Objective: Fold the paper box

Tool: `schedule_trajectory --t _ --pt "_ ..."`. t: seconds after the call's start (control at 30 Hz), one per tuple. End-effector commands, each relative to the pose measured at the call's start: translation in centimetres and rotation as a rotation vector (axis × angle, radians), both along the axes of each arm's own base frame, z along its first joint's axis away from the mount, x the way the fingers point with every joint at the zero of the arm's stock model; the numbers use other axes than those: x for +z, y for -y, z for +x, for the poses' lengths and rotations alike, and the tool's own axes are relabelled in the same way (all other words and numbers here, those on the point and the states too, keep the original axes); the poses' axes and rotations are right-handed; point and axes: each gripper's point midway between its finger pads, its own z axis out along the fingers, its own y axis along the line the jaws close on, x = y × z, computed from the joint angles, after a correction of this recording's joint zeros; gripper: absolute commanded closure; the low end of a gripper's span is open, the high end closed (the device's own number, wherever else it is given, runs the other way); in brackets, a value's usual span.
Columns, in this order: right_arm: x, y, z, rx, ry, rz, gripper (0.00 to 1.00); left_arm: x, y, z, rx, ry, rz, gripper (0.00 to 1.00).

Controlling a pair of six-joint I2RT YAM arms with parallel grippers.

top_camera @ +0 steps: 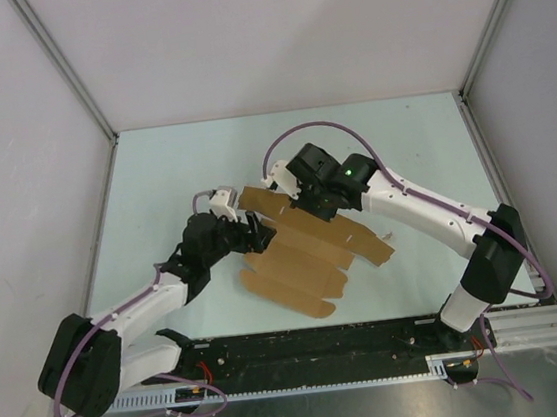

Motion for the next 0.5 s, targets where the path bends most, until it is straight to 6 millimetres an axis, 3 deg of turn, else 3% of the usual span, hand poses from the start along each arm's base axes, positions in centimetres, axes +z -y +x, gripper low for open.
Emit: schedule_trajectory --t 0.0,0.2,0.47 --pt "1.3 0.1 -0.6 0.014 -0.002 0.048 1.0 3.4 1.5 1.7 -0.036 0.103 -0.042 0.15" --pt "1.3 0.2 -0.6 0.012 -0.006 0.054 1.0 3.0 2.8 1.7 -0.098 0.088 -0.063 0.26" --pt "1.6 0.2 -0.5 0.011 -0.005 0.068 1.0 1.9 2.8 1.3 -0.115 0.071 -0.046 0.4"
